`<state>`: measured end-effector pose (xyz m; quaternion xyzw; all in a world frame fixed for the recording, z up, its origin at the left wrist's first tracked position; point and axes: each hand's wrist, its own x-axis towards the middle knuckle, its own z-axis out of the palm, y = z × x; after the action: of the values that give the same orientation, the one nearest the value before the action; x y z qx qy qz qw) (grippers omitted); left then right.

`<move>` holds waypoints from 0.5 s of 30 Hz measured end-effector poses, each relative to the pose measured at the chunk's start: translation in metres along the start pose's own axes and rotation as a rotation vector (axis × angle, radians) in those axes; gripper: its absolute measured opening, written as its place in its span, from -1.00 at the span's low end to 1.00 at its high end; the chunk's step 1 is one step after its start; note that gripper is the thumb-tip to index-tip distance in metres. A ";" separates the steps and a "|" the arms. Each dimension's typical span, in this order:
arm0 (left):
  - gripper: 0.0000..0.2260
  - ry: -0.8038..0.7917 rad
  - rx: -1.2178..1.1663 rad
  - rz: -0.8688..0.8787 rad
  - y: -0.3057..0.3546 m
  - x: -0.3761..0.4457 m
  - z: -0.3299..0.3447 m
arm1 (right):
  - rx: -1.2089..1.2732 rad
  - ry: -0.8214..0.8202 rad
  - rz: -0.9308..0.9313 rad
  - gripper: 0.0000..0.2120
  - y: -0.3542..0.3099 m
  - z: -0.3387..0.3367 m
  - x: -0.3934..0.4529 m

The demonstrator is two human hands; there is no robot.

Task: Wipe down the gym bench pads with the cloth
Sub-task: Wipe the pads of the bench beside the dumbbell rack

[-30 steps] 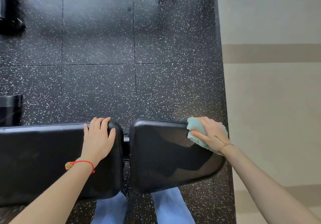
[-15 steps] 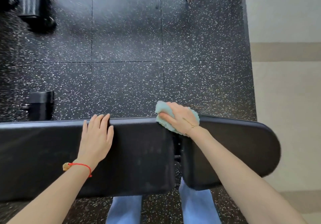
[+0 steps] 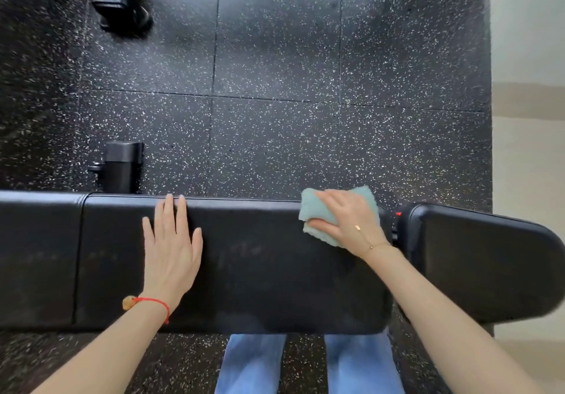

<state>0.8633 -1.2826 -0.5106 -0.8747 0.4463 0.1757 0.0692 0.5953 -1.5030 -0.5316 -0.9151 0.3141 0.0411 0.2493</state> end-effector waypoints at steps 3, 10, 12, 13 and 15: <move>-0.41 -0.013 -0.021 -0.024 0.004 0.000 0.002 | -0.094 -0.027 0.103 -0.24 0.022 -0.007 -0.016; -0.42 -0.005 -0.038 -0.016 0.001 0.000 0.012 | -0.059 -0.168 -0.060 -0.40 -0.099 0.044 0.083; -0.42 -0.007 -0.040 -0.006 -0.001 0.001 0.012 | -0.057 -0.204 -0.074 -0.39 -0.104 0.044 0.088; -0.42 -0.010 -0.043 -0.006 -0.001 0.001 0.012 | -0.054 -0.198 -0.093 -0.37 -0.095 0.040 0.081; -0.42 -0.014 -0.044 -0.014 0.000 0.001 0.011 | -0.041 -0.133 -0.101 -0.33 -0.064 0.027 0.059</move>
<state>0.8611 -1.2806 -0.5212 -0.8779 0.4357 0.1912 0.0545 0.6829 -1.4794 -0.5415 -0.9299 0.2495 0.0957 0.2528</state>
